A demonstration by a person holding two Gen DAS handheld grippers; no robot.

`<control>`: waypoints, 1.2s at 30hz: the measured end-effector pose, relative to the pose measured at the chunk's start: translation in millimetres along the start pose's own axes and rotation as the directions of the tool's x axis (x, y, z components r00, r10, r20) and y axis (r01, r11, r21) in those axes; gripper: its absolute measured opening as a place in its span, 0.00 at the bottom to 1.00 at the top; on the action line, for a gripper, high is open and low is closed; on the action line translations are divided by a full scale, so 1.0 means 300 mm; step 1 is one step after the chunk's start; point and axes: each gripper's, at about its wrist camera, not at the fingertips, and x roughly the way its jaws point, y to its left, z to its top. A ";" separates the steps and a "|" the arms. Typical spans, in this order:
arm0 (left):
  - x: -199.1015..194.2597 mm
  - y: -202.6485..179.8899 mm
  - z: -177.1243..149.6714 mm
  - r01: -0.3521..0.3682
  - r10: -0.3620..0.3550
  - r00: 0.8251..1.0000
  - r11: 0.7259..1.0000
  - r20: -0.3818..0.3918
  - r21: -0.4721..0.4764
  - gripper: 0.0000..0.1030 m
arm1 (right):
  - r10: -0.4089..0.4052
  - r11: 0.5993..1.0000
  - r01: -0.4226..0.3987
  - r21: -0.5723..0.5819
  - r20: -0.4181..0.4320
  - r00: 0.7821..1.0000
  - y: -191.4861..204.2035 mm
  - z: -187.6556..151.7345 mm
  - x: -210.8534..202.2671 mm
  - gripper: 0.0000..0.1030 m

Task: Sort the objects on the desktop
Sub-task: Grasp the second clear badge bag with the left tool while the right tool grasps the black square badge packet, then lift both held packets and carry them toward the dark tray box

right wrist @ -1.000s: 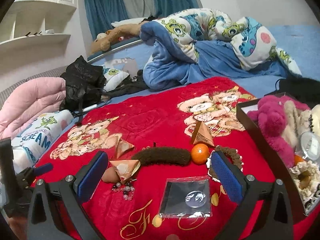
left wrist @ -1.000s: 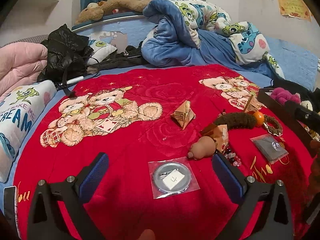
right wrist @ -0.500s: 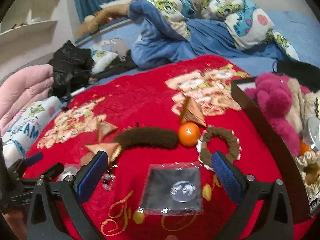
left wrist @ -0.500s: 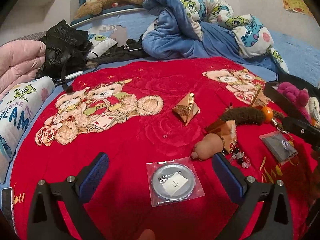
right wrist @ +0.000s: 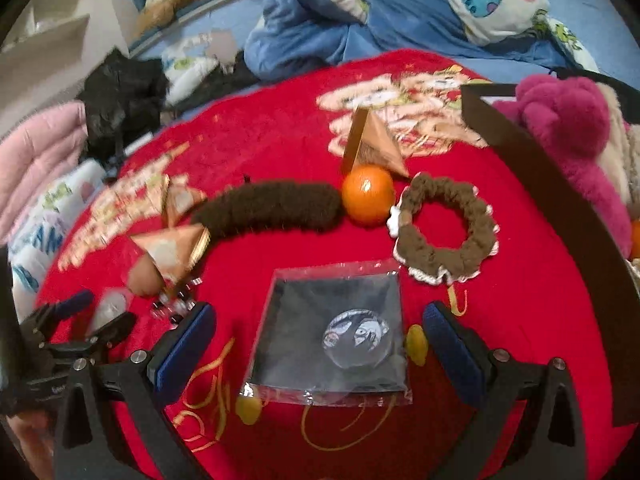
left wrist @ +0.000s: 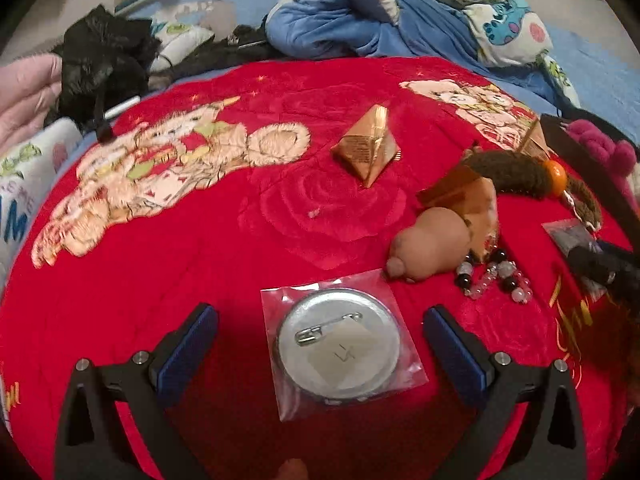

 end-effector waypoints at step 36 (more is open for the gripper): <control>-0.037 -0.066 -0.031 -0.030 0.022 0.997 0.995 0.080 0.098 0.61 | -0.135 0.987 0.137 -0.084 0.025 0.990 0.030 -0.025 0.010 0.66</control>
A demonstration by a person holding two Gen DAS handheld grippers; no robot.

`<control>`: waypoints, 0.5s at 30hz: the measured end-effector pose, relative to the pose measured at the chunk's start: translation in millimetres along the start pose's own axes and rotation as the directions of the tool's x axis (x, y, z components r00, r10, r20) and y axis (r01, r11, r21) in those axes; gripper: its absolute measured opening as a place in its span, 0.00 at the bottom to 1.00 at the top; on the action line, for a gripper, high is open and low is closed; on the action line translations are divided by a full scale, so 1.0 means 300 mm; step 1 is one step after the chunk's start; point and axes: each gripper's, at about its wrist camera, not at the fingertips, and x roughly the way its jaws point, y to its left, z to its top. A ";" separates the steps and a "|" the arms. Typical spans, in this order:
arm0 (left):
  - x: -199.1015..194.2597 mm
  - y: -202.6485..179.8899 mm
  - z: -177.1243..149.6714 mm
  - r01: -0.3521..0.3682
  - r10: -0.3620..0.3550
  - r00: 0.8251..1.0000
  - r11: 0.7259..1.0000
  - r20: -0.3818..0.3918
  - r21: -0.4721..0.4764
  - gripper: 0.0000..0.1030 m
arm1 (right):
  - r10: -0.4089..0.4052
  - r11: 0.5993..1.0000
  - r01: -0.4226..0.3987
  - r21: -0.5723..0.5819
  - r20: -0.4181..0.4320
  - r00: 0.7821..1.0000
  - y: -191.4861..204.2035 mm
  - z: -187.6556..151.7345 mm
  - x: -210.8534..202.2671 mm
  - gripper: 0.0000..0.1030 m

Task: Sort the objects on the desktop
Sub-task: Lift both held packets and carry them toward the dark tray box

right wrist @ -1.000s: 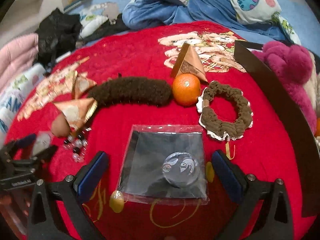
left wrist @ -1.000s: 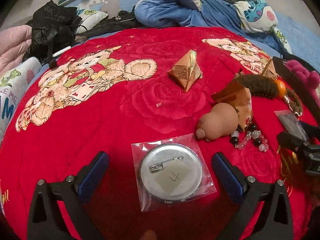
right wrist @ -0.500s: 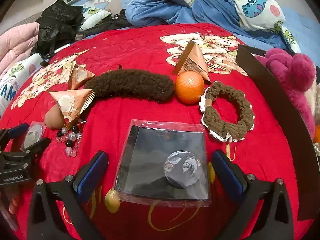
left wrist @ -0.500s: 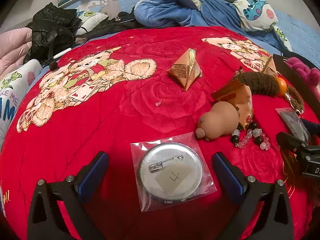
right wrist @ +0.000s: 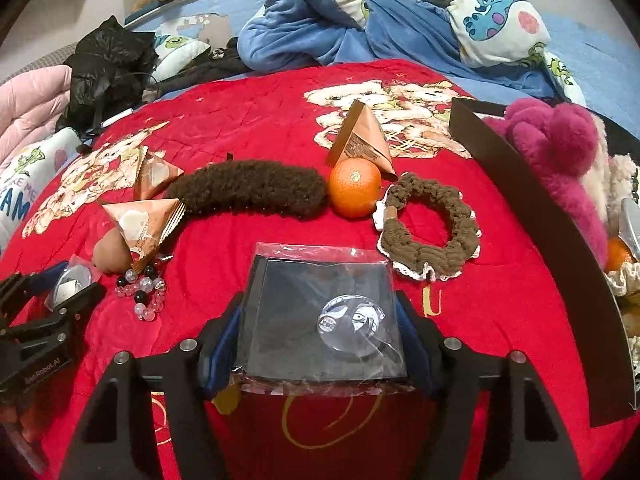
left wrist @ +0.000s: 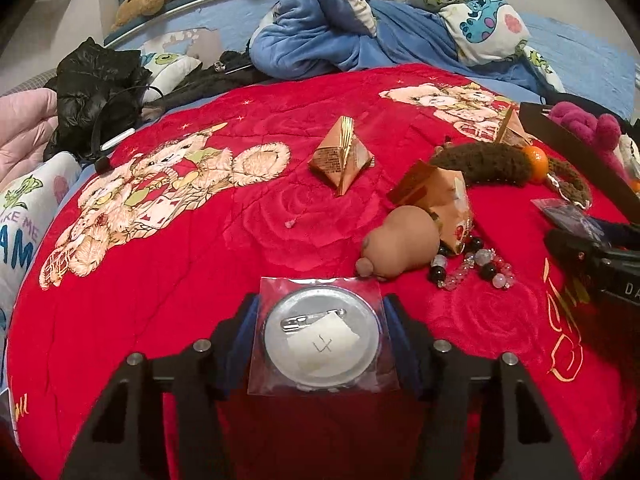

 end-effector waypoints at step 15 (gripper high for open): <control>-0.026 0.005 -0.011 -0.010 0.010 0.999 1.000 0.034 -0.012 0.60 | 0.021 0.999 -0.022 0.031 0.028 0.999 -0.014 0.003 -0.032 0.54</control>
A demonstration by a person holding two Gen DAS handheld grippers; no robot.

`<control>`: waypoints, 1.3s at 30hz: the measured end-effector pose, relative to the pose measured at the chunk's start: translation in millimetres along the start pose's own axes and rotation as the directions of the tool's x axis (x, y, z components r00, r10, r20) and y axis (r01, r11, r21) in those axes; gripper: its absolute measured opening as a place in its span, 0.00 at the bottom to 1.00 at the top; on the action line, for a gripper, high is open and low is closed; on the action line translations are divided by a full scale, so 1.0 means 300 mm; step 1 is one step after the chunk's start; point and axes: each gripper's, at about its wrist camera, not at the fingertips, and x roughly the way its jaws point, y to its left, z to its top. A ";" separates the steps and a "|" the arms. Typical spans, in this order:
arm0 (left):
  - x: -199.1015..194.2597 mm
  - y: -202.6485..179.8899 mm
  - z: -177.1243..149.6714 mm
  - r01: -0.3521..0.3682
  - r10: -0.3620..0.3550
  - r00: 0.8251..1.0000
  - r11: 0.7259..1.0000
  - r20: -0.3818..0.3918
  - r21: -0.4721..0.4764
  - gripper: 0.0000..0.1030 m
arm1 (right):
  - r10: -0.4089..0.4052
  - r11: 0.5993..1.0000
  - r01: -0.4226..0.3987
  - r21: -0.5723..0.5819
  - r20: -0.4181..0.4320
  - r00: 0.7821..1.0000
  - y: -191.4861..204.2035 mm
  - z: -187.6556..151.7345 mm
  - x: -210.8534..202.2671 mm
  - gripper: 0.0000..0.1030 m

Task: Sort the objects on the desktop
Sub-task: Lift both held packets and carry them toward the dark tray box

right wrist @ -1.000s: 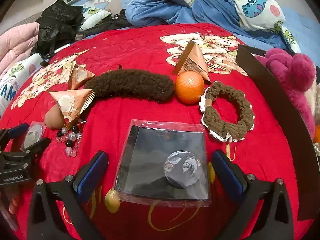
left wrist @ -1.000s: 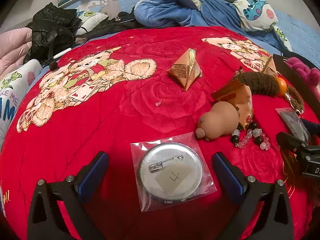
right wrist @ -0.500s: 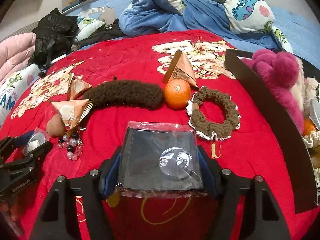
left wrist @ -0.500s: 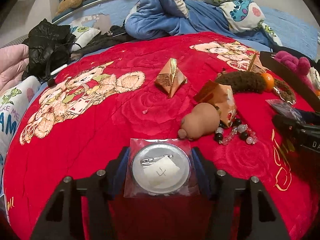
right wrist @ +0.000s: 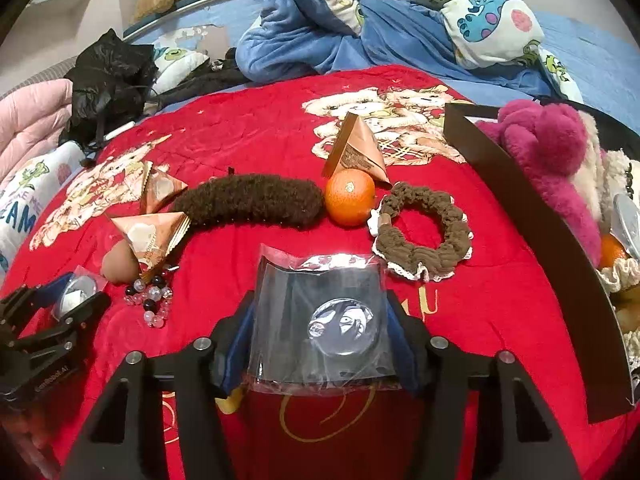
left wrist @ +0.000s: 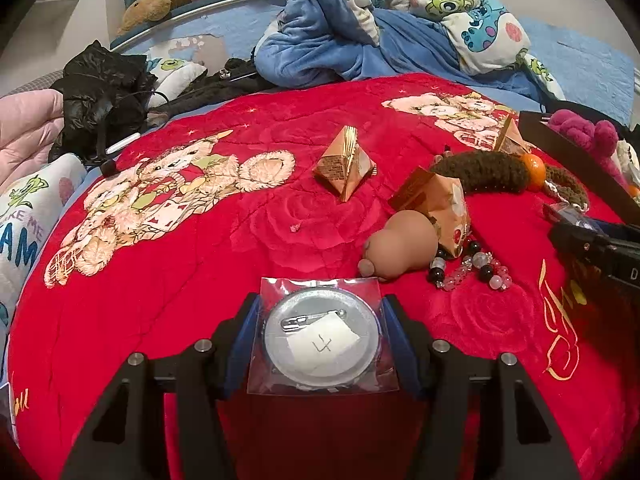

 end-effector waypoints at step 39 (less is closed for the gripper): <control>-0.239 -0.257 0.019 0.158 -0.162 0.983 0.986 0.086 0.058 0.60 | 0.054 0.998 -0.055 0.007 0.098 0.994 -0.129 -0.049 -0.276 0.47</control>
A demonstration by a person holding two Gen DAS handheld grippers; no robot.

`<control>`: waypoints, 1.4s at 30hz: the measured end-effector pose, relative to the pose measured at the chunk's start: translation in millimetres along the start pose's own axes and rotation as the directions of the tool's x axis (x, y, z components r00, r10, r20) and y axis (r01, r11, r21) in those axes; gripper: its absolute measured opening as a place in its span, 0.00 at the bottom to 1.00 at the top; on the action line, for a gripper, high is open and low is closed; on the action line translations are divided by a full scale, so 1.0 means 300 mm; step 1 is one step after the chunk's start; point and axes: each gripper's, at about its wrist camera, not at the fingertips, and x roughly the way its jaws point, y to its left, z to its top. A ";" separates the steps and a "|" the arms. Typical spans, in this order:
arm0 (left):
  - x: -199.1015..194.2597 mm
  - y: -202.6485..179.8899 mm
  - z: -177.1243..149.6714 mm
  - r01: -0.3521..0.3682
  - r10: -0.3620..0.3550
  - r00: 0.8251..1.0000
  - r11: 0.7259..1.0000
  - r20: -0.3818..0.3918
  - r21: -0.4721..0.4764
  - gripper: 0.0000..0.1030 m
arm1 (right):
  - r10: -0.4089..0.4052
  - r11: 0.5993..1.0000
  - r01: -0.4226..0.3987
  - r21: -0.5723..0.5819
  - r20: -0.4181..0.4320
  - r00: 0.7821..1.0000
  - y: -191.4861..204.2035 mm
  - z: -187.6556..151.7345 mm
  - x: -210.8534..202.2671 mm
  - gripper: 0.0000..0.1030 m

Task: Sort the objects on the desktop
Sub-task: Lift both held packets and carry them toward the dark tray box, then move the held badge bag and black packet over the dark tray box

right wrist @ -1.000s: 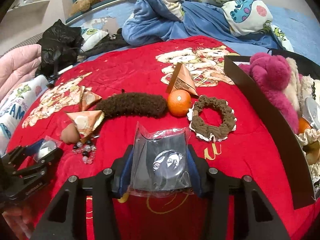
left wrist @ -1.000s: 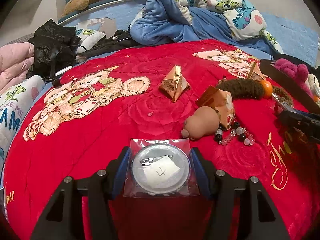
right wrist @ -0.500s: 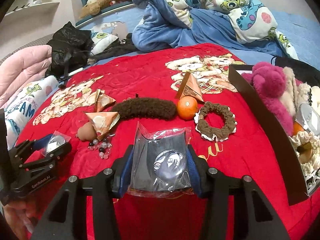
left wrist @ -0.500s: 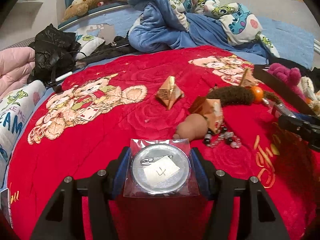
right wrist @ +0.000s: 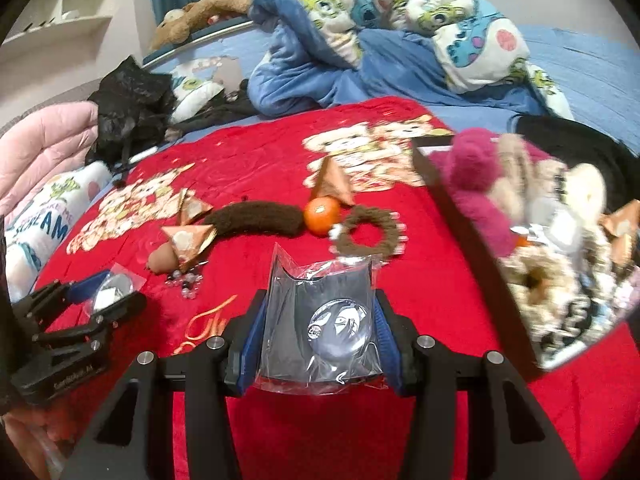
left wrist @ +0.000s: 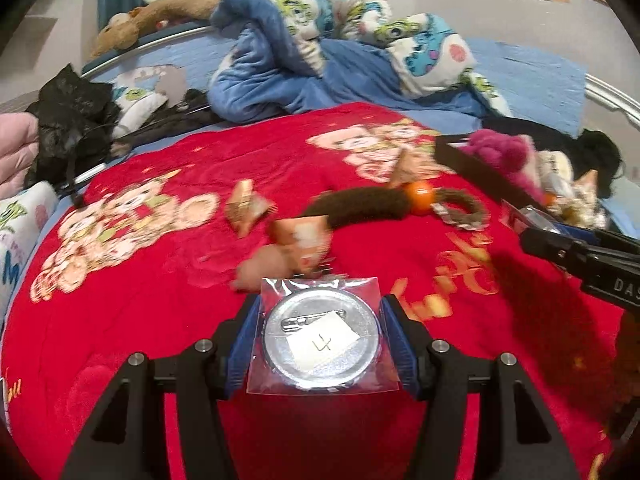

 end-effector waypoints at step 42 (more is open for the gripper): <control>-0.066 -0.860 0.073 0.388 -0.392 0.920 0.909 -0.010 0.153 0.60 | -0.244 0.933 0.209 0.291 0.089 0.966 -0.676 -0.235 -0.525 0.48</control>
